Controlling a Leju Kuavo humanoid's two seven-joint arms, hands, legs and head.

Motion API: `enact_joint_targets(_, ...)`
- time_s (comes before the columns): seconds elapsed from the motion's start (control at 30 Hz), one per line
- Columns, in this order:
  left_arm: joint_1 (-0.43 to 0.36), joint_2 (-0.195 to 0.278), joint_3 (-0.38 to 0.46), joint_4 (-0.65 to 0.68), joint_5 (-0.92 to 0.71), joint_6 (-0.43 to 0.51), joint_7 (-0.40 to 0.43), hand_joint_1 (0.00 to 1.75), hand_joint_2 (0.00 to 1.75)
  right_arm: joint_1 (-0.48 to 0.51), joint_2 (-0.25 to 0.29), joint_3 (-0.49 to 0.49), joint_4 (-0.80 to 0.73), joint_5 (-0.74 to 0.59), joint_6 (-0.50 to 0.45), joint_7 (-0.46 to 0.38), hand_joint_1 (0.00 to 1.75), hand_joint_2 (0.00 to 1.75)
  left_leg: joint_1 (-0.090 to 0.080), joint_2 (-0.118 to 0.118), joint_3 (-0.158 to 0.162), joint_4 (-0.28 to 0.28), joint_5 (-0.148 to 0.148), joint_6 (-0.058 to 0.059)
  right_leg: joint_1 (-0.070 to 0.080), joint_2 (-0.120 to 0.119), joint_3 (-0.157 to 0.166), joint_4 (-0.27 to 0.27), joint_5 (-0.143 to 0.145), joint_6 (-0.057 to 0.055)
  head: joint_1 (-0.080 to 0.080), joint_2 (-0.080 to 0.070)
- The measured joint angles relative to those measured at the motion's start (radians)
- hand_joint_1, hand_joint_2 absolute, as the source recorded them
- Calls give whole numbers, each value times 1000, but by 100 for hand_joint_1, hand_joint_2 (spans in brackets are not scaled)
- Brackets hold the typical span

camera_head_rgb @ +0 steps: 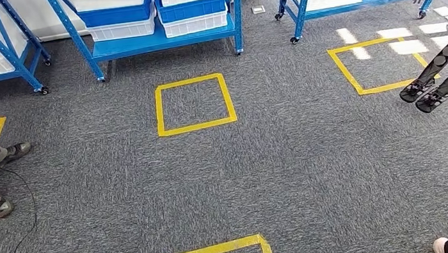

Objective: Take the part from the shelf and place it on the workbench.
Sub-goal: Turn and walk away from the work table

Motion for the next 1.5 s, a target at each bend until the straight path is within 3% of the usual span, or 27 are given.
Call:
enact_joint_targets(0.07, 0, 1, 0, 0, 0, -4, -3, 0, 0, 1, 0, 3, 0, 0, 0, 1, 0, 0, 4, -1, -1, 0, 4, 6, 3, 0, 0, 0, 1, -3, 0, 0)
enact_joint_targets(0.23, 0, 1, 0, 0, 0, -7, -4, 0, 0, 0, -1, 10, 0, 1, 0, 1, 0, 0, 10, -2, -1, -6, 8, -4, 10, 0, -2, 1, 2, -9, 0, 0)
enact_joint_targets(0.37, 0, 4, 1, 0, 2, -22, -5, 0, 0, 0, 1, 12, 0, 3, 0, 1, 0, 0, 9, -3, -4, -2, 5, -4, 4, 0, -3, -1, 4, -15, 0, 0)
enact_joint_targets(0.53, 1, 6, 3, 0, 0, -15, 2, 0, 0, 1, 1, 14, 1, 6, 1, 5, 0, 0, 8, -5, 8, -37, 10, 13, 4, 1, -8, 37, 19, 7, 1, 0)
enact_joint_targets(0.6, 2, 4, 4, 0, -1, -11, 3, 0, 0, 0, 0, 15, 1, 6, 1, 6, 0, 0, 13, -4, 18, -45, 14, 14, 1, 4, -44, 111, -25, 6, 5, 0)
enact_joint_targets(0.67, 2, 4, 4, 0, -1, -10, 3, 0, 0, 1, 0, 15, 1, 6, 1, 6, 0, 0, 14, -3, 17, -44, 16, 11, -4, 6, -99, 226, -82, 7, 8, 0)
enact_joint_targets(0.7, 3, 4, 4, 0, -1, -9, 3, 0, 0, 2, -1, 16, 1, 6, 1, 7, 0, 0, 15, -3, 17, -43, 17, 7, -7, 6, -116, 264, -96, 11, 7, 0)
enact_joint_targets(0.73, 4, 3, 4, 0, -2, -9, 3, 0, 0, 4, -3, 16, 1, 6, 1, 8, 0, 0, 19, -3, 18, -42, 16, 2, -12, 6, -118, 268, -95, 18, 8, 0)
enact_joint_targets(0.77, 4, 1, 4, 0, -2, -9, 4, 0, 0, 5, -5, 16, 1, 6, 1, 8, 0, 0, 24, -4, 21, -40, 14, -5, -18, 5, -103, 235, -77, 29, 8, 0)
enact_joint_targets(0.83, 5, 1, 4, 0, -2, -9, 4, 0, 0, 6, -6, 17, 2, 6, 1, 9, 0, 0, 35, -4, 26, -29, 5, -25, -29, 5, -50, 109, -24, 60, 11, 0)
enact_joint_targets(0.87, 4, 1, 4, 0, -3, -9, 4, 0, 0, 5, -6, 18, 3, 6, 2, 8, 0, 0, 37, -3, 26, -21, -1, -37, -29, 2, -32, 61, -17, 59, 14, 0)
enact_joint_targets(0.9, 3, 2, 4, 0, -3, -7, 4, 0, 0, 5, -6, 18, 4, 6, 2, 8, 0, 0, 37, -2, 24, -13, -7, -48, -28, 1, -24, 35, -13, 50, 16, 0)
enact_joint_targets(0.97, 1, 2, 4, 0, -4, -4, 5, 0, 0, 8, -6, 20, 5, 7, 3, 8, 0, 0, 36, -1, 22, -2, -13, -61, -23, 0, -27, 37, -25, 11, 12, 0)
enact_joint_targets(1.0, 1, 2, 4, 0, -5, -2, 5, 0, 0, 10, -7, 20, 5, 8, 3, 8, 0, 0, 39, -2, 23, 2, -15, -65, -23, 3, -23, 40, -21, -1, 7, 0)
enact_joint_targets(1.07, -1, 2, 4, 0, -6, -1, 5, 0, 0, 10, -7, 21, 5, 10, 2, 8, 0, 0, 46, -10, 3, 45, -31, -69, -20, 8, -11, 41, -24, -14, 2, 0)
enact_joint_targets(1.17, -2, 1, 4, 0, -8, -1, 6, 0, 0, 6, -8, 23, 5, 12, 2, 8, 0, 0, 42, -24, -111, 227, -96, -71, -7, 14, -2, 40, -34, -30, -5, 0)
enact_joint_targets(1.23, 1, 1, 4, 0, -8, -1, 7, 0, 0, 6, -8, 23, 5, 12, 2, 8, 0, 0, 33, -26, -175, 295, -105, -60, 6, 19, 8, 40, -43, -43, -5, 0)
enact_joint_targets(1.27, 2, 1, 4, 0, -8, -1, 7, 0, 0, 6, -8, 24, 5, 12, 2, 8, 0, 0, 26, -27, -183, 278, -79, -47, 14, 22, 15, 40, -48, -48, -6, 0)
enact_joint_targets(1.33, 2, 3, 4, 0, -8, -1, 7, 0, 0, 6, -6, 26, 5, 12, 2, 8, 0, 0, 5, -31, -155, 169, 8, -5, 24, 28, 28, 38, -58, -57, -5, 0)
enact_joint_targets(1.4, 1, 7, 4, 0, -9, 0, 6, 0, 0, 4, 0, 28, 6, 13, 1, 8, 0, 0, -17, -35, -125, 82, 43, 36, 29, 31, 33, 34, -68, -55, 3, 0)
enact_joint_targets(1.43, 0, 8, 4, -1, -9, 1, 5, 0, 0, 4, 2, 29, 7, 12, 1, 8, 0, 0, -25, -37, -116, 60, 42, 49, 27, 32, 39, 33, -68, -52, 7, 0)
enact_joint_targets(1.5, 2, 8, 4, -2, -10, 3, 5, 0, 0, 3, 3, 30, 8, 12, 1, 8, 0, 0, -31, -39, -91, 27, 41, 56, 26, 29, 54, 37, -64, -39, 6, 0)
